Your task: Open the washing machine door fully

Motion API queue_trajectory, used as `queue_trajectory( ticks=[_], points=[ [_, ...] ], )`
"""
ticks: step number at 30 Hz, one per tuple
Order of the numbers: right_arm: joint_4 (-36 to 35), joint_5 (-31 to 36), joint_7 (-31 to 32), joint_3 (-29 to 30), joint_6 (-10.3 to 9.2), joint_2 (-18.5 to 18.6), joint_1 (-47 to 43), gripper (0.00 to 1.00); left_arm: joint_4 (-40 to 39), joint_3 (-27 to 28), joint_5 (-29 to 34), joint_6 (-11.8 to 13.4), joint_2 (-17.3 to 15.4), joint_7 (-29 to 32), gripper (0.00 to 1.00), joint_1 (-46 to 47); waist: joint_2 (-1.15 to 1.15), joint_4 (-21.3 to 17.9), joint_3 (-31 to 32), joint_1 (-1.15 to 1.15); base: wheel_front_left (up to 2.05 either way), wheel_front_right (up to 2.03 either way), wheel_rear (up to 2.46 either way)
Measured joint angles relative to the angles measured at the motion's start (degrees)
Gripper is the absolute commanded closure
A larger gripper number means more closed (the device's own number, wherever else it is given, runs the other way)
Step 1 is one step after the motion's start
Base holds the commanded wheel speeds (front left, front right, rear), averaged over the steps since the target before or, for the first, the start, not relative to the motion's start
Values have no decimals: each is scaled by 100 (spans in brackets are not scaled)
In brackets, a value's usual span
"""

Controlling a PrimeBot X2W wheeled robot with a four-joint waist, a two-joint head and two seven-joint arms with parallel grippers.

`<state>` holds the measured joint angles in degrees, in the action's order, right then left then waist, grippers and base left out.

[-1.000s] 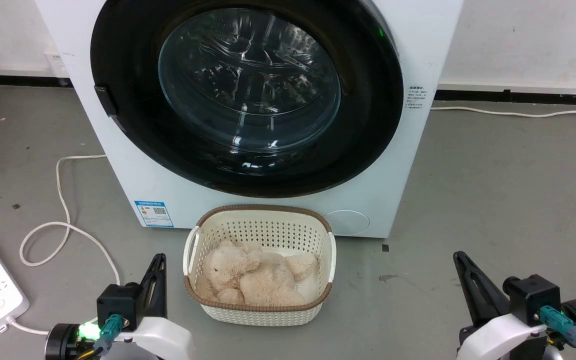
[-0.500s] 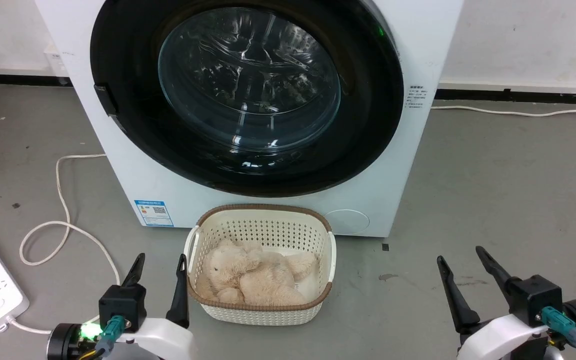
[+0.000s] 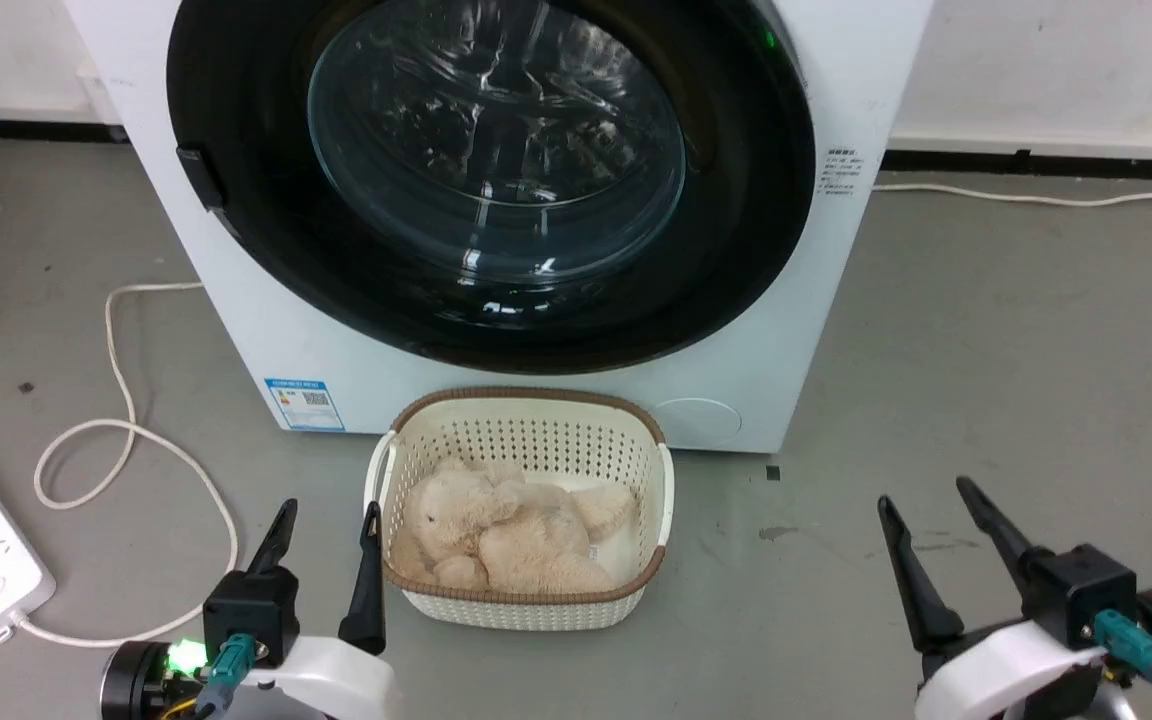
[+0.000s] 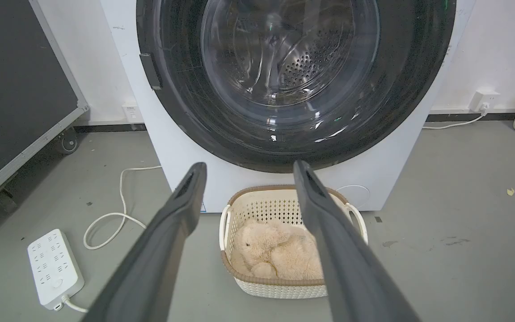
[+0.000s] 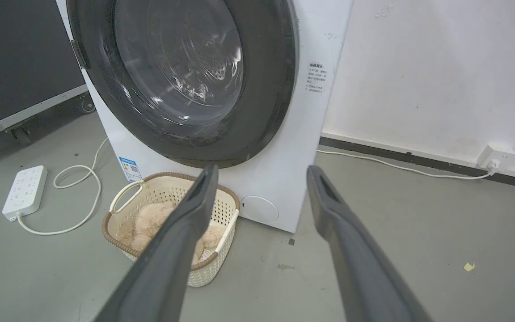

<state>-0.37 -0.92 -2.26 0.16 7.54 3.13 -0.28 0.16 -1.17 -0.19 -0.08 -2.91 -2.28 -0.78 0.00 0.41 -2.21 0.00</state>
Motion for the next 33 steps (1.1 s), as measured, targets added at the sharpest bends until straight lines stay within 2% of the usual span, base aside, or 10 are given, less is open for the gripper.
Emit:
queue_trajectory(
  ticks=[18, 20, 27, 33],
  points=[
    [0, -307, -89, 16, 0, 241, 896, 0, -70, -93, -27, 16, -2, -203, 0, 253, 0, 90, -453, -1, 0, 0, 0],
    [8, -410, -79, 32, 0, 260, 1018, 100, -75, -112, -42, 18, -2, -238, 0, 289, 0, 105, -494, -1, 0, 0, 0],
    [145, -857, 100, 179, 0, 320, 1484, 100, -94, -169, -49, 48, -1, -314, 0, 346, 0, 176, -628, -1, 0, 0, 0],
    [448, -1505, 437, 457, -1, 366, 2029, 100, -107, -227, -57, 48, -1, -390, 0, 469, 0, 279, -766, -1, 0, 0, 0]
  ],
)
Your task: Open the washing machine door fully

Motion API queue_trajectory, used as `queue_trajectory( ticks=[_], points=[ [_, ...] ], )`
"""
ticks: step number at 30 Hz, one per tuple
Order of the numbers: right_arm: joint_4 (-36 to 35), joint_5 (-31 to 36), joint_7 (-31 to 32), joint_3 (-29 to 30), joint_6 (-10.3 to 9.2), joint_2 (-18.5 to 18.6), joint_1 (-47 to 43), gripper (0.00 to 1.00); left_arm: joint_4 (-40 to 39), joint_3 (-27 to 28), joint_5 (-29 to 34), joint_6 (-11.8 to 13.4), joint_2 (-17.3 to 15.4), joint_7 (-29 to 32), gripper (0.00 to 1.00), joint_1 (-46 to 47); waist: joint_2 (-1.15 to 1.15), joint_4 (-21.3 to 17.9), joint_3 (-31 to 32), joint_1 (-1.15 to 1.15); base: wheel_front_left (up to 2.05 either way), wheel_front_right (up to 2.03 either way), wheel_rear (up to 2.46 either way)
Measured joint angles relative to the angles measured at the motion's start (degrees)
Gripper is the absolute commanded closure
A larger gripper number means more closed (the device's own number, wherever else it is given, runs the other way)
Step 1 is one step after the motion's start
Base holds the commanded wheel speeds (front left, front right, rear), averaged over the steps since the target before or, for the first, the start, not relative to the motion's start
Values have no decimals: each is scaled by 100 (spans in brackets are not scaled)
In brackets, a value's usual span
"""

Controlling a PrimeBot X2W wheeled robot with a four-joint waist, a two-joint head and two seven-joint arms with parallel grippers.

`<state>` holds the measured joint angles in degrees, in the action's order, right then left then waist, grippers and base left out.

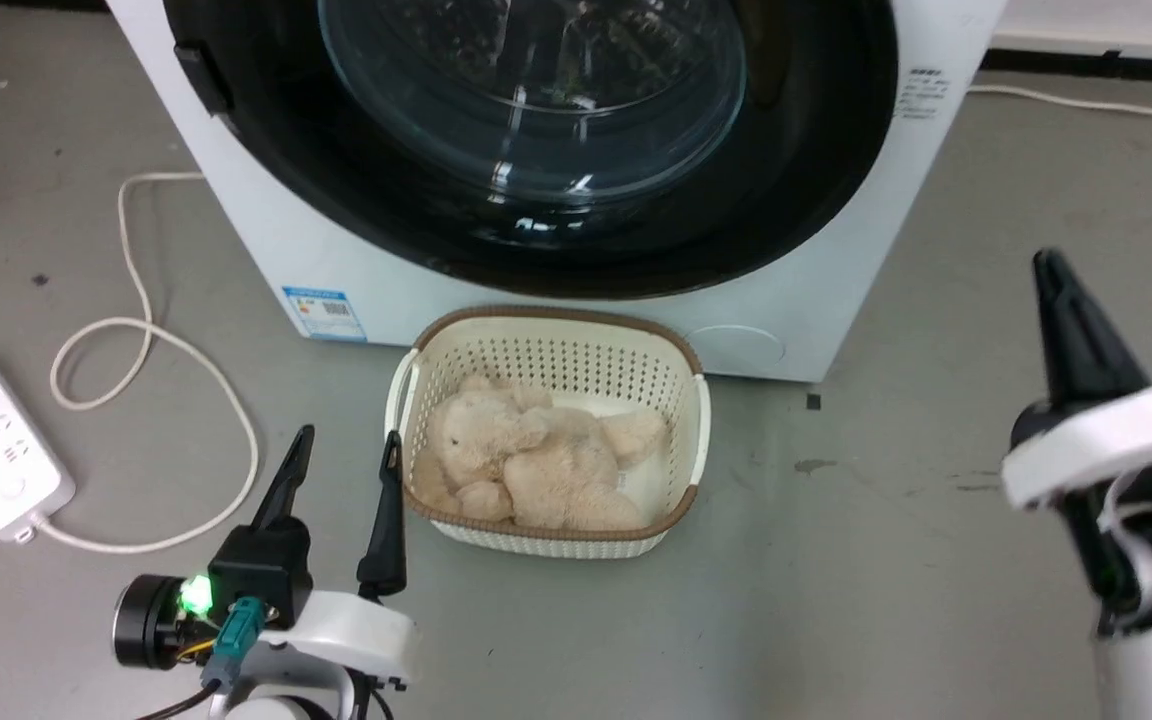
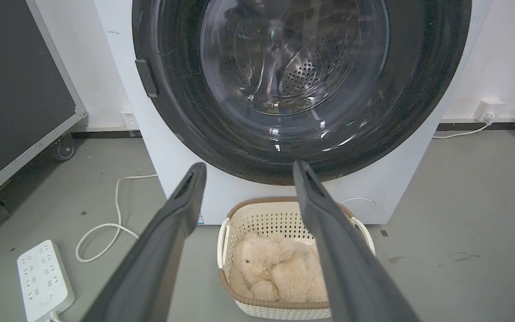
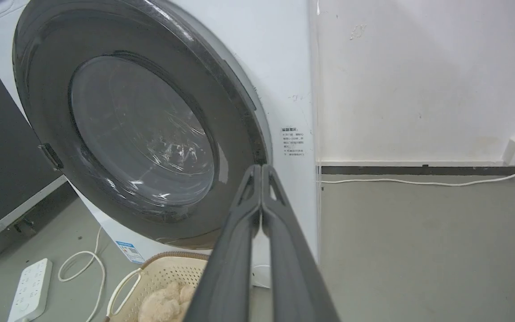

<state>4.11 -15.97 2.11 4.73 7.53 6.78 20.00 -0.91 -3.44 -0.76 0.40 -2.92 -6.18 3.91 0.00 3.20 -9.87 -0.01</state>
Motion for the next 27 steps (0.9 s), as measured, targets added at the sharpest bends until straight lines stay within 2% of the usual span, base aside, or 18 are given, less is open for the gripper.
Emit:
queue_trajectory(
  ticks=[3, 10, 17, 27],
  points=[
    [192, -293, 177, 147, 0, 4, 319, 100, -30, -21, -1, 2, 0, -31, 0, 37, 0, 48, -88, 0, 0, 0, 0],
    [851, -455, 397, 493, 0, 88, 1126, 100, -46, -90, -2, 15, 1, -103, 0, 170, 0, 171, -308, 0, 0, 0, 0],
    [1435, -884, 693, 831, 0, 88, 1948, 100, -101, -140, -43, 20, 1, -200, 0, 282, 0, 267, -533, 0, 0, 0, 0],
    [2472, -1751, 1714, 1396, -1, 77, 3203, 100, -155, -215, -42, 16, -1, -331, 0, 452, 0, 373, -901, 0, 0, 0, 0]
  ],
)
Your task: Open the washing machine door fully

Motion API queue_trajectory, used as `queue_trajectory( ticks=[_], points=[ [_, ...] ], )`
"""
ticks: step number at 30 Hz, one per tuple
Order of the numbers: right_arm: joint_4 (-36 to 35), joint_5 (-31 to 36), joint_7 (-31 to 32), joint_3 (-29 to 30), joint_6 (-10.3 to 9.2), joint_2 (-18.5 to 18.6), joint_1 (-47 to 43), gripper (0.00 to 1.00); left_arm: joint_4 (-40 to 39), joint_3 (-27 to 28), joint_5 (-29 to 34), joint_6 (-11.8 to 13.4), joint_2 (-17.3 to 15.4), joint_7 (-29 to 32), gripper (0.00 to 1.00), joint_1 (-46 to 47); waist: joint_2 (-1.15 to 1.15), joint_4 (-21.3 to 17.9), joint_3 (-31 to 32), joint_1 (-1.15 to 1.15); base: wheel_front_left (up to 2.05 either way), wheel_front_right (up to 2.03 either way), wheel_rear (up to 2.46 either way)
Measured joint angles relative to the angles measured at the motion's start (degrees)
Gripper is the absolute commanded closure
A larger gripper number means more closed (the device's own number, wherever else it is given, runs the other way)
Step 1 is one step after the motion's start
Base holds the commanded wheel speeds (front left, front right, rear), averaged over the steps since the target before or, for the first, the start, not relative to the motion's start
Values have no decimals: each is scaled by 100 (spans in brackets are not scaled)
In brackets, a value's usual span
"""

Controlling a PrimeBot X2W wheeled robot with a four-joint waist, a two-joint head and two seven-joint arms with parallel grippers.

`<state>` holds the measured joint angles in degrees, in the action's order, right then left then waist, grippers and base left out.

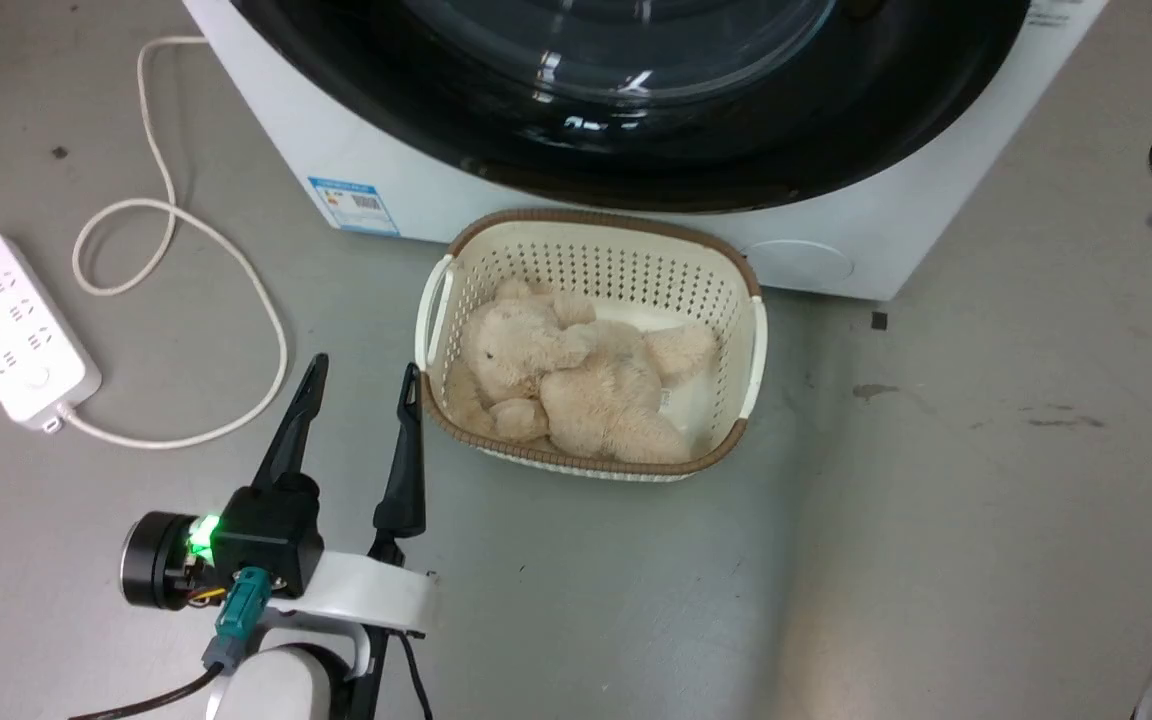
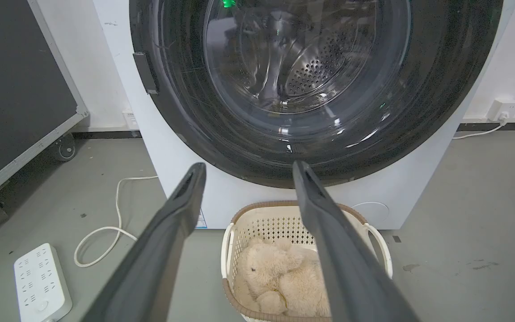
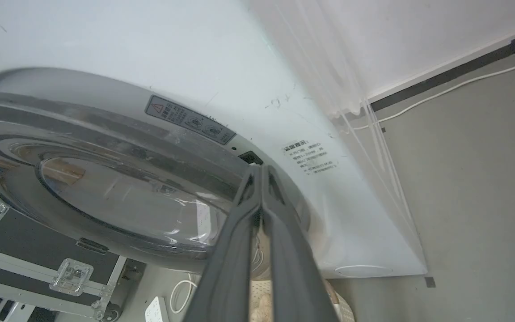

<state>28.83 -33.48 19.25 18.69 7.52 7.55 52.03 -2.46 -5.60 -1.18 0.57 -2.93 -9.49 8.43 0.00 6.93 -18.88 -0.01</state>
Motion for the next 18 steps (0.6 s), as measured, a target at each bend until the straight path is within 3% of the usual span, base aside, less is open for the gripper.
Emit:
queue_trajectory(
  ticks=[5, 18],
  points=[
    [533, -308, 594, 275, 0, 4, 512, 100, -15, -80, -1, -7, 0, -62, 0, 87, 0, 92, -115, 0, 0, 0, 0],
    [2037, -453, 1381, 928, 0, 319, 1931, 100, -130, -185, -34, 1, 0, -218, 0, 229, 0, 331, -430, 1, 0, 0, 0]
  ],
)
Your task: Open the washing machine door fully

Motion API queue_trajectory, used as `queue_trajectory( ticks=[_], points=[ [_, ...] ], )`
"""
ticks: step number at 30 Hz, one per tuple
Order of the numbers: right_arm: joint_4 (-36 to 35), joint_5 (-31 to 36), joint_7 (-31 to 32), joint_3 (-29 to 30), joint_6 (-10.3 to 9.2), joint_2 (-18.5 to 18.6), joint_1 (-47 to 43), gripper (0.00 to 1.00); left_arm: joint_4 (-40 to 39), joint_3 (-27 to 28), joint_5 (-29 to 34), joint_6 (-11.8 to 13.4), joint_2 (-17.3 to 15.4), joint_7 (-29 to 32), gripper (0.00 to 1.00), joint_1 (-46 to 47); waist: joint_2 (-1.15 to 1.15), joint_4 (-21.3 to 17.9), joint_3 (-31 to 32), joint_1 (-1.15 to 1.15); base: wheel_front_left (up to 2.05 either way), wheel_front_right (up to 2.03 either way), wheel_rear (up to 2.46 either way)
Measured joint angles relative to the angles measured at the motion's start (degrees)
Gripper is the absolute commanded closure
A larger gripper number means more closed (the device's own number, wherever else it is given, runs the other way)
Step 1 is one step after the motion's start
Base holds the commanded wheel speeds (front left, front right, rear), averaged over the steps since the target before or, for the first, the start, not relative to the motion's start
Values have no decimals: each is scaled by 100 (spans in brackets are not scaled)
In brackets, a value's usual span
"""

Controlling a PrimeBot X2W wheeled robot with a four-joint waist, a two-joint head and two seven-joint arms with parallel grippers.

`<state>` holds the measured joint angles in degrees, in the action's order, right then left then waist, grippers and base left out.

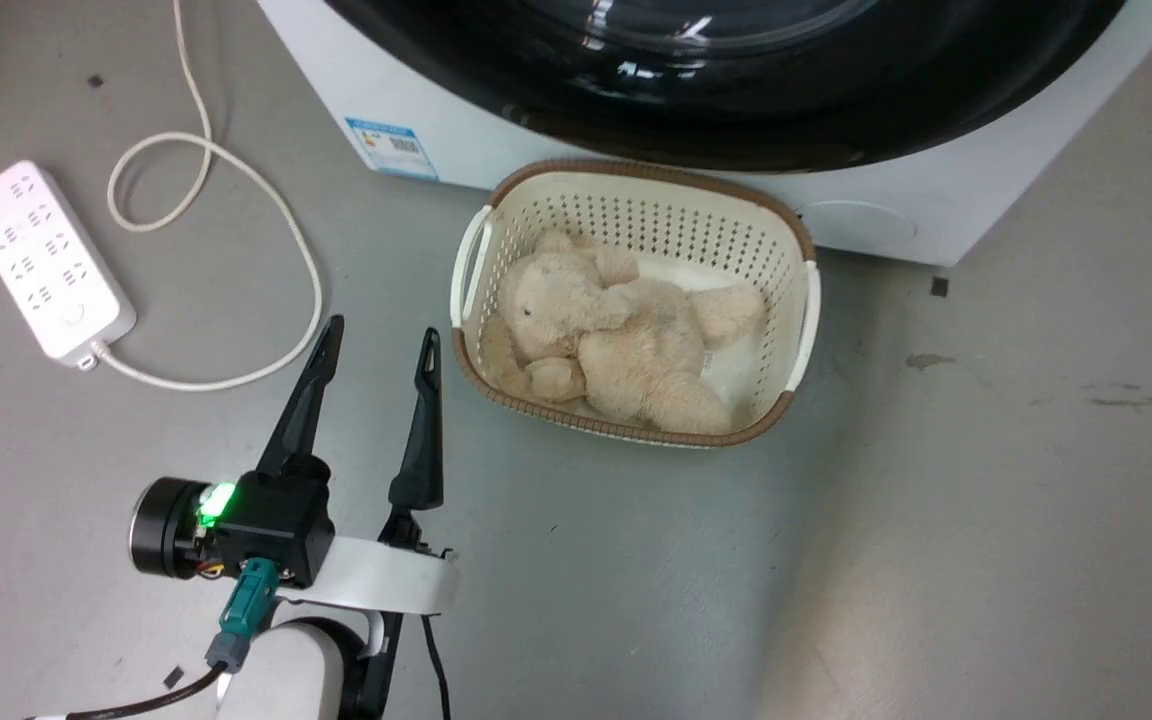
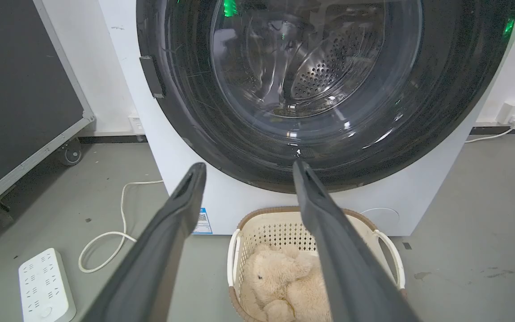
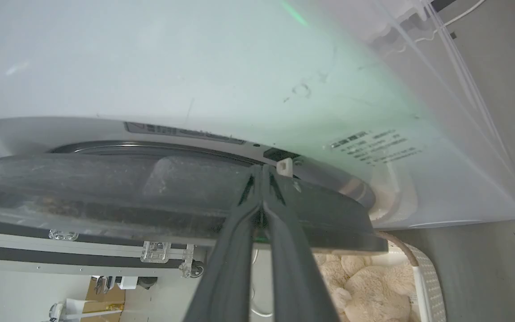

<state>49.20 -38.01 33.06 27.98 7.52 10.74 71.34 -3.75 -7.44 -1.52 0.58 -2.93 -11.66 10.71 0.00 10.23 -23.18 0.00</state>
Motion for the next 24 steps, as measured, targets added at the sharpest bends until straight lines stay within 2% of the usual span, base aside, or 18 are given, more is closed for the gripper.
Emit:
queue_trajectory(
  ticks=[11, 18, 24],
  points=[
    [964, -211, 577, 374, -9, 196, 886, 100, -51, -114, -27, 63, 1, -140, 0, 138, 0, 152, -244, 0, 0, 0, 0],
    [1238, -382, 991, 463, -11, 213, 836, 100, -10, -165, -29, 103, 1, -221, 0, 186, 0, 114, -93, 0, 0, 0, 0],
    [1244, -706, 1458, 557, -10, 3, 561, 100, 110, -275, -79, 130, 3, -285, 0, 185, 0, 30, 145, 0, 0, 0, 0]
  ],
)
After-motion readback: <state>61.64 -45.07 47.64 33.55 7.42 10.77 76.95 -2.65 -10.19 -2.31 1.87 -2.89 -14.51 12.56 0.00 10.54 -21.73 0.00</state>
